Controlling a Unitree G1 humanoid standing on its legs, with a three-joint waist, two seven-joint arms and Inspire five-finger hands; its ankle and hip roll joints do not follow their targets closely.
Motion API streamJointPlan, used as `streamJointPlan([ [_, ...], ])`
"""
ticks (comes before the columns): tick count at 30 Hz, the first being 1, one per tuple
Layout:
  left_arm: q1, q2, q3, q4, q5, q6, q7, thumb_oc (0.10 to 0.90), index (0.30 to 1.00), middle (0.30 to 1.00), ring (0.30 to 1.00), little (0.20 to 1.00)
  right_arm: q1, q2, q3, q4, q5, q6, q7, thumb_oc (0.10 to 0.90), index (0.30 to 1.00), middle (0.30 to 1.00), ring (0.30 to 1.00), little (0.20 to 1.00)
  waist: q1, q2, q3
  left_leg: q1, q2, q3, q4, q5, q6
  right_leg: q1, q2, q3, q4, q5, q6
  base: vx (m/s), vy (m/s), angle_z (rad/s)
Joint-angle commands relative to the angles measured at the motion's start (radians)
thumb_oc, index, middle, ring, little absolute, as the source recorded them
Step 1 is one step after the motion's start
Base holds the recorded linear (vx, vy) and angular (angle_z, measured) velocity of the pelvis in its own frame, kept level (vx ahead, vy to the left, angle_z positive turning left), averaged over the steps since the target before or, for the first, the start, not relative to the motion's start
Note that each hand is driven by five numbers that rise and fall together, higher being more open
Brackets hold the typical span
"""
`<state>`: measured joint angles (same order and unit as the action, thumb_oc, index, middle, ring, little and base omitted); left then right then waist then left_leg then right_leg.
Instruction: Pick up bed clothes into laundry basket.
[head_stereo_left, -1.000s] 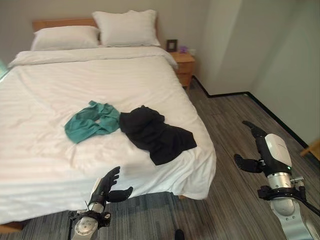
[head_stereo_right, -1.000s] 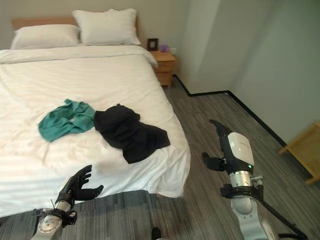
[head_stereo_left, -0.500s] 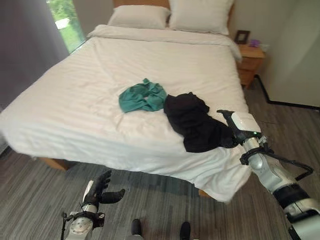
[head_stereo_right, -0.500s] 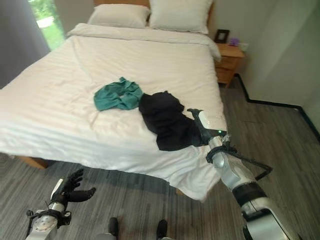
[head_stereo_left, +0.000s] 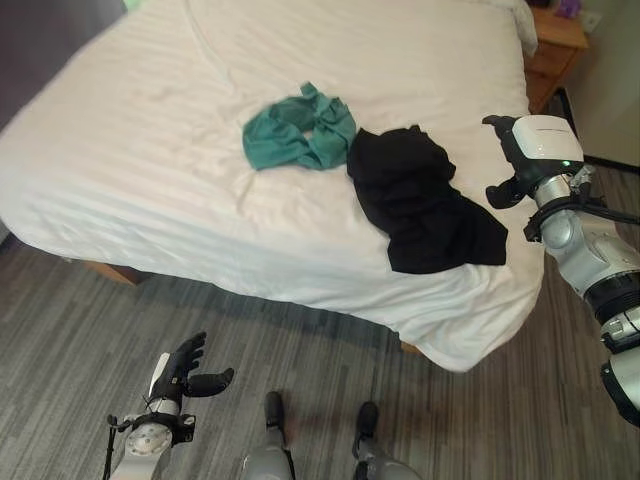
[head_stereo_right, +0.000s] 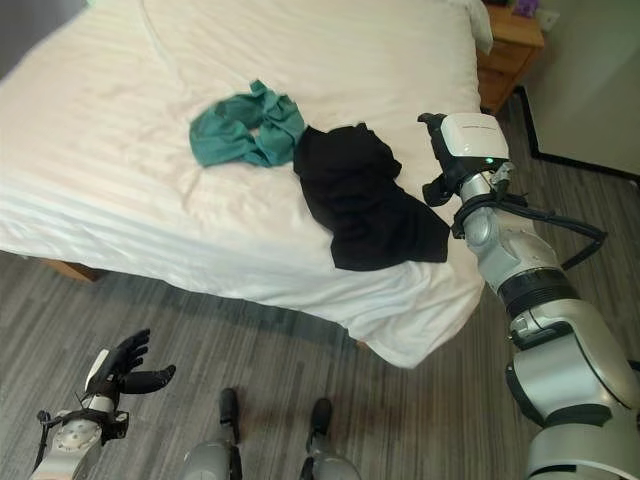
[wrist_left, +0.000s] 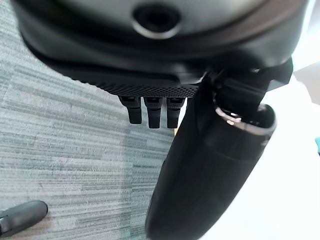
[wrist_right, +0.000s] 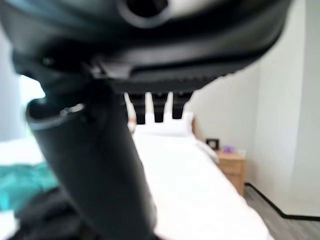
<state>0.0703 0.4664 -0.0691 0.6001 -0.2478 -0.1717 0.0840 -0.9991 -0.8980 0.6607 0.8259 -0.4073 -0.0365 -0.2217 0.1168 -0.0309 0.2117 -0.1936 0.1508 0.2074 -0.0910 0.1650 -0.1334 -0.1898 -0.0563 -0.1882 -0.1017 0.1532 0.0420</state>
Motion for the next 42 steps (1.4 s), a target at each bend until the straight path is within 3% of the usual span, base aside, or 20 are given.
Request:
streamJointPlan([
  [1, -0.112, 0.074, -0.017, -0.024, -0.033, -0.096, 0.042, 0.8, 0.9, 0.9, 0.9, 0.9, -0.22, -0.084, 0.034, 0.051, 0.041, -0.006, -0.079, 0.8, 0.9, 0.9, 0.9, 0.9, 0.051, -0.017, 0.033, -0.186, 0.015, -0.064, 0.004, 0.081, -0.028, 0.095, -0.029, 0.003, 0.014, -0.146, 0.058, 0.21, 0.131, 0.28],
  [2, -0.097, 0.08, -0.022, -0.002, -0.032, -0.09, 0.018, 0.8, 0.9, 0.9, 0.9, 0.9, -0.214, -0.067, 0.045, 0.028, 0.05, -0.022, -0.049, 0.8, 0.9, 0.9, 0.9, 0.9, 0.04, -0.001, 0.024, -0.181, 0.042, -0.016, 0.004, 0.037, -0.015, 0.1, -0.018, 0.011, 0.014, -0.16, 0.068, 0.2, 0.13, 0.35],
  [4, -0.114, 0.085, -0.015, 0.031, -0.038, -0.089, 0.027, 0.8, 0.9, 0.9, 0.9, 0.9, -0.215, -0.06, 0.031, 0.016, 0.051, -0.016, -0.056, 0.8, 0.9, 0.9, 0.9, 0.9, 0.041, -0.002, 0.019, -0.207, 0.03, 0.002, 0.004, 0.065, -0.026, 0.081, -0.019, 0.018, 0.014, -0.159, 0.066, 0.15, 0.129, 0.17],
  [17, -0.193, 0.085, -0.063, 0.082, -0.021, -0.1, 0.043, 0.8, 0.9, 0.9, 0.9, 0.9, -0.256, -0.029, 0.057, 0.114, 0.085, -0.011, -0.078, 0.8, 0.9, 0.9, 0.9, 0.9, 0.036, -0.011, 0.019, -0.267, -0.004, 0.044, 0.004, 0.054, -0.021, -0.026, -0.092, 0.041, 0.014, -0.124, 0.108, 0.1, 0.099, -0.05],
  [18, -0.198, 0.087, -0.064, 0.086, -0.022, -0.1, 0.043, 0.8, 0.9, 0.9, 0.9, 0.9, -0.252, -0.02, 0.055, 0.126, 0.088, -0.009, -0.076, 0.726, 0.789, 0.789, 0.789, 0.789, 0.037, -0.011, 0.021, -0.27, -0.007, 0.041, 0.004, 0.053, -0.02, -0.03, -0.096, 0.039, 0.014, -0.121, 0.109, 0.08, 0.038, -0.05],
  [19, -0.209, 0.088, -0.067, 0.116, -0.027, -0.096, 0.042, 0.8, 0.9, 0.9, 0.9, 0.9, -0.243, 0.006, 0.047, 0.183, 0.121, -0.008, -0.06, 0.4, 0.3, 0.3, 0.3, 0.3, 0.04, -0.01, 0.027, -0.28, -0.01, 0.036, 0.004, 0.052, -0.019, -0.041, -0.1, 0.04, 0.014, -0.114, 0.113, 0.05, 0.028, -0.06],
  [25, -0.226, 0.079, -0.073, 0.271, -0.017, -0.07, 0.024, 0.8, 0.9, 0.9, 0.9, 0.9, -0.264, 0.066, 0.057, 0.323, 0.181, -0.007, -0.01, 0.4, 0.3, 0.3, 0.3, 0.3, 0.045, -0.014, 0.035, -0.286, -0.013, 0.032, 0.004, 0.05, -0.016, -0.053, -0.1, 0.042, 0.014, -0.105, 0.124, 0.01, 0.006, -0.02],
  [29, -0.226, 0.08, -0.051, 0.353, 0.001, -0.056, 0.033, 0.8, 0.9, 0.9, 0.9, 0.9, -0.31, 0.05, 0.041, 0.314, 0.208, -0.004, -0.023, 0.4, 0.3, 0.3, 0.3, 0.3, 0.038, -0.022, 0.027, -0.252, -0.011, 0.029, 0.004, 0.04, -0.013, -0.031, -0.097, 0.047, 0.014, -0.109, 0.123, 0.0, 0.0, 0.0],
  [33, -0.216, 0.093, -0.027, 0.371, 0.01, -0.051, 0.041, 0.8, 0.9, 0.9, 0.9, 0.9, -0.338, -0.014, 0.032, 0.262, 0.218, -0.005, -0.047, 0.4, 0.3, 0.3, 0.3, 0.3, 0.028, -0.028, 0.019, -0.214, -0.006, 0.031, 0.004, 0.031, -0.012, 0.002, -0.097, 0.045, 0.014, -0.117, 0.123, 0.03, -0.009, 0.03],
  [35, -0.211, 0.129, 0.004, 0.377, 0.031, -0.047, 0.054, 0.8, 0.9, 0.9, 0.9, 0.9, -0.361, -0.116, 0.011, 0.162, 0.233, -0.005, -0.088, 0.4, 0.3, 0.3, 0.3, 0.3, 0.01, -0.038, 0.001, -0.176, -0.001, 0.033, 0.004, 0.021, -0.011, 0.031, -0.094, 0.042, 0.014, -0.125, 0.124, 0.03, -0.014, 0.05],
  [36, -0.211, 0.129, 0.003, 0.377, 0.031, -0.047, 0.054, 0.8, 0.9, 0.9, 0.9, 0.9, -0.359, -0.117, 0.009, 0.161, 0.233, -0.005, -0.088, 0.4, 0.3, 0.3, 0.3, 0.3, 0.011, -0.038, 0.002, -0.175, -0.001, 0.034, 0.004, 0.021, -0.011, 0.032, -0.094, 0.042, 0.014, -0.125, 0.124, 0.02, -0.03, 0.05],
  [37, -0.215, 0.169, 0.03, 0.374, 0.046, -0.041, 0.061, 0.8, 0.9, 0.9, 0.9, 0.9, -0.353, -0.187, 0.001, 0.084, 0.23, -0.005, -0.104, 0.4, 0.3, 0.3, 0.3, 0.3, 0.0, -0.045, -0.01, -0.153, 0.004, 0.038, 0.004, 0.013, -0.01, 0.048, -0.091, 0.045, 0.014, -0.129, 0.125, 0.01, -0.027, 0.04],
  [38, -0.215, 0.17, 0.03, 0.374, 0.046, -0.041, 0.061, 0.8, 0.9, 0.9, 0.9, 0.9, -0.351, -0.187, -0.002, 0.083, 0.23, -0.005, -0.104, 0.4, 0.3, 0.3, 0.3, 0.3, 0.001, -0.046, -0.01, -0.152, 0.004, 0.039, 0.004, 0.013, -0.01, 0.049, -0.091, 0.045, 0.014, -0.129, 0.125, 0.01, -0.045, 0.04],
  [40, -0.208, 0.254, 0.094, 0.357, 0.062, -0.041, 0.075, 0.8, 0.9, 0.9, 0.9, 0.9, -0.287, -0.311, -0.055, -0.019, 0.252, -0.01, -0.118, 0.4, 0.3, 0.3, 0.3, 0.3, -0.024, -0.049, -0.033, -0.109, 0.007, 0.047, 0.004, 0.003, -0.006, 0.081, -0.088, 0.047, 0.014, -0.136, 0.125, 0.03, -0.031, 0.05],
  [42, -0.206, 0.281, 0.125, 0.351, 0.053, -0.042, 0.079, 0.8, 0.9, 0.9, 0.9, 0.9, -0.241, -0.347, -0.093, -0.052, 0.261, -0.01, -0.121, 0.4, 0.3, 0.3, 0.3, 0.3, -0.034, -0.047, -0.039, -0.094, 0.008, 0.051, 0.004, -0.001, -0.005, 0.091, -0.089, 0.045, 0.014, -0.138, 0.125, 0.01, -0.021, 0.06],
])
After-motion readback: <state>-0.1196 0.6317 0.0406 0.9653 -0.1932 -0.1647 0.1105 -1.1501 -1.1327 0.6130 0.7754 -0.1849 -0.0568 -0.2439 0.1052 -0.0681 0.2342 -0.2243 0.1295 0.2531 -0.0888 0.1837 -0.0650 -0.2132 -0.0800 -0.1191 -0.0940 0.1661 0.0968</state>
